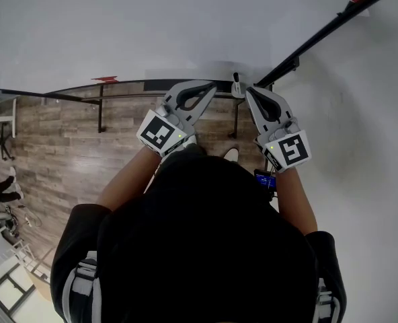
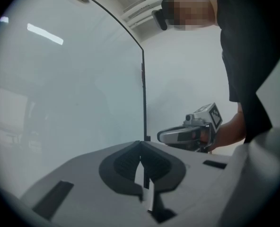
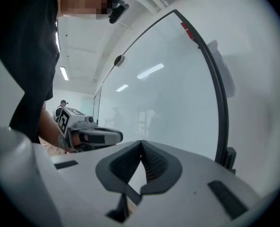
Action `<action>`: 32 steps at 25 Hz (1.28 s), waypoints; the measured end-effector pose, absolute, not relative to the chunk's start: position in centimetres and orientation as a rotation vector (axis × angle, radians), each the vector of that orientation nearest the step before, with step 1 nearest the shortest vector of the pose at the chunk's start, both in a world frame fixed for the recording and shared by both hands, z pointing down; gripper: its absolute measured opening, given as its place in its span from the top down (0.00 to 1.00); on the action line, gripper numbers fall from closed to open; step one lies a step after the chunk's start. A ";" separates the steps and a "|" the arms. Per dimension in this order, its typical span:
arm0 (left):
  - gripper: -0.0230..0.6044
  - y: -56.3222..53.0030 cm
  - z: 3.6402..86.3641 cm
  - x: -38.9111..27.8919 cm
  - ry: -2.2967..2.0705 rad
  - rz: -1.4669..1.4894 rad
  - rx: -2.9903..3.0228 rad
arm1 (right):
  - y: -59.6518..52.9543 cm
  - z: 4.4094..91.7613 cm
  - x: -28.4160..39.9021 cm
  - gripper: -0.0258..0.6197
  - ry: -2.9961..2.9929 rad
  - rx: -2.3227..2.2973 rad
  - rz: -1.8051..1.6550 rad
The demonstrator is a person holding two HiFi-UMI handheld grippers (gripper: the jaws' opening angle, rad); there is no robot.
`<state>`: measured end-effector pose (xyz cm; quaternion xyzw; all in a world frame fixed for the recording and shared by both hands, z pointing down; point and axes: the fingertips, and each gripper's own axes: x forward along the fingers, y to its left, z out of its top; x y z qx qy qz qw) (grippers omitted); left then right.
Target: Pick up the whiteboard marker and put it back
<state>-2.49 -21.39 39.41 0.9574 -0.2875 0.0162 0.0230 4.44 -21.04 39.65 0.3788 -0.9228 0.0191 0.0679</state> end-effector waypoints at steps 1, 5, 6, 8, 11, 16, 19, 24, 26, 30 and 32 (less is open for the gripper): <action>0.96 -21.1 39.0 -2.4 -0.889 0.038 2.964 | -20.8 38.8 4.4 0.96 -2.792 1.147 0.044; 0.96 -20.0 37.8 -2.3 -0.882 0.017 2.978 | -19.9 36.0 3.6 0.96 -2.857 1.170 0.029; 0.96 -19.8 37.7 -2.3 -0.885 0.014 2.978 | -19.7 35.9 3.6 0.96 -2.865 1.168 0.028; 0.96 -19.4 37.8 -2.4 -0.896 0.015 2.977 | -19.2 36.2 3.6 0.96 -2.871 1.155 0.026; 0.96 -19.0 37.9 -2.5 -0.911 0.026 2.977 | -18.6 36.8 3.5 0.96 -2.871 1.129 0.037; 0.96 -18.6 37.9 -2.7 -0.926 0.030 2.973 | -18.2 37.6 3.5 0.96 -2.856 1.121 0.045; 0.96 -18.3 37.8 -2.9 -0.936 0.030 2.973 | -17.9 37.2 3.2 0.96 -2.883 1.116 0.038; 0.96 -18.1 37.8 -3.1 -0.955 0.030 2.966 | -17.7 37.8 3.4 0.96 -2.854 1.103 0.057; 0.96 -18.1 37.5 -3.1 -0.952 0.000 2.963 | -17.7 37.6 3.3 0.96 -2.874 1.098 0.061; 0.96 -17.8 36.8 -2.9 -0.936 -0.070 2.986 | -17.6 37.4 3.5 0.96 -2.870 1.100 0.047; 0.96 -17.8 37.3 -3.1 -0.960 -0.016 2.964 | -17.5 37.4 3.6 0.96 -2.860 1.097 0.039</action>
